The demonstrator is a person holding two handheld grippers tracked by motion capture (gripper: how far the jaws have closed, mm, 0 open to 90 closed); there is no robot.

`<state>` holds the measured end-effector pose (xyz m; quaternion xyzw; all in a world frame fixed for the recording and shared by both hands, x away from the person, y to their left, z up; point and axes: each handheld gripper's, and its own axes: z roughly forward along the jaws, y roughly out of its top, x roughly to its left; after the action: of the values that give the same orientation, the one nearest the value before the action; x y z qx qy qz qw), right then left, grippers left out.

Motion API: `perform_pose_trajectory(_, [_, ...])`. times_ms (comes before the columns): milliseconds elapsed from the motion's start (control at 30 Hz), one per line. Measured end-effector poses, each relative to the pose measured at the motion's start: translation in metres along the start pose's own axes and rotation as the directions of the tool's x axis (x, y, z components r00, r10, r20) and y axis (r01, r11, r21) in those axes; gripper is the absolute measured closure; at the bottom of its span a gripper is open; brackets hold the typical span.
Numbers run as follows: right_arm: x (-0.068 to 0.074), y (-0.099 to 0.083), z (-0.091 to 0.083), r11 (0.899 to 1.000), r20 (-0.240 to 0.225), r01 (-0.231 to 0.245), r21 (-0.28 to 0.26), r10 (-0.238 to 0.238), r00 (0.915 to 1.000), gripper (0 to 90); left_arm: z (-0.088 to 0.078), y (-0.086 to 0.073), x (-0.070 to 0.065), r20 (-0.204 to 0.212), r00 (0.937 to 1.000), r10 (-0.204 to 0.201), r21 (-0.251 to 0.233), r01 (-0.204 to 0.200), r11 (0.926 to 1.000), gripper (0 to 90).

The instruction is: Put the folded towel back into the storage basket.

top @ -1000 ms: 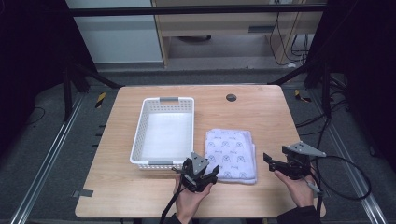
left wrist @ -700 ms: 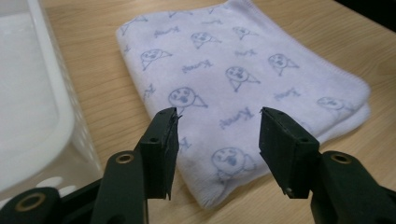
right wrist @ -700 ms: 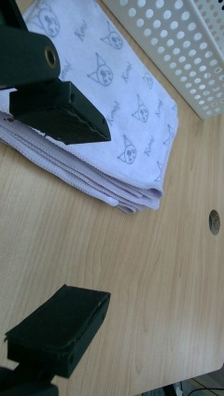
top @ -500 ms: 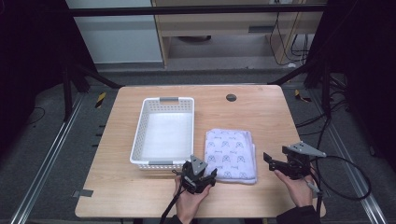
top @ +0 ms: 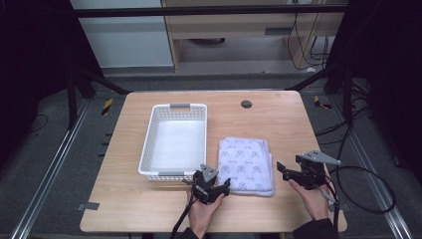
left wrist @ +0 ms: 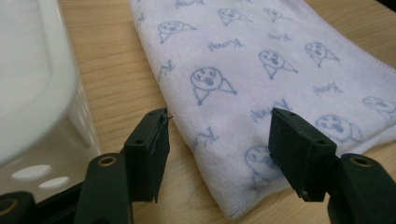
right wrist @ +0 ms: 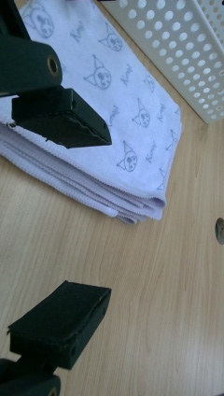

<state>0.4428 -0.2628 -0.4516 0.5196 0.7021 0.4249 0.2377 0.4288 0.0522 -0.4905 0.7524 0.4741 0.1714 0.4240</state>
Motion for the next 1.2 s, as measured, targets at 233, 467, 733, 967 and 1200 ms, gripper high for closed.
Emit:
perform_pose_trajectory(233, [0.006,0.007,0.027,0.999,-0.011,-0.044,0.02,0.044,0.999,25.8,0.007,0.0,0.003,-0.006,0.9999,-0.012,0.016,0.012,0.9998,35.9])
perform_pose_trajectory(467, [0.009,0.01,0.061,0.996,-0.028,-0.075,0.057,0.076,0.9967,28.2,0.013,-0.002,0.007,-0.003,1.0,-0.008,0.034,0.008,0.9994,34.7])
perform_pose_trajectory(733, [0.008,0.011,0.087,0.99,-0.024,-0.088,0.108,0.092,0.9955,29.1,0.017,-0.004,0.009,0.018,0.9997,-0.014,0.049,0.013,0.9987,34.5])
perform_pose_trajectory(967, [0.011,0.006,0.099,0.984,-0.016,-0.091,0.156,0.095,0.9954,31.6,0.019,-0.006,0.008,0.014,0.9997,-0.021,0.043,0.02,0.9989,35.2])
perform_pose_trajectory(1200, [0.01,0.004,0.103,0.977,-0.033,-0.116,0.178,0.123,0.9918,36.1,0.018,-0.007,0.006,0.013,0.9995,-0.03,0.038,0.029,0.9989,37.8])
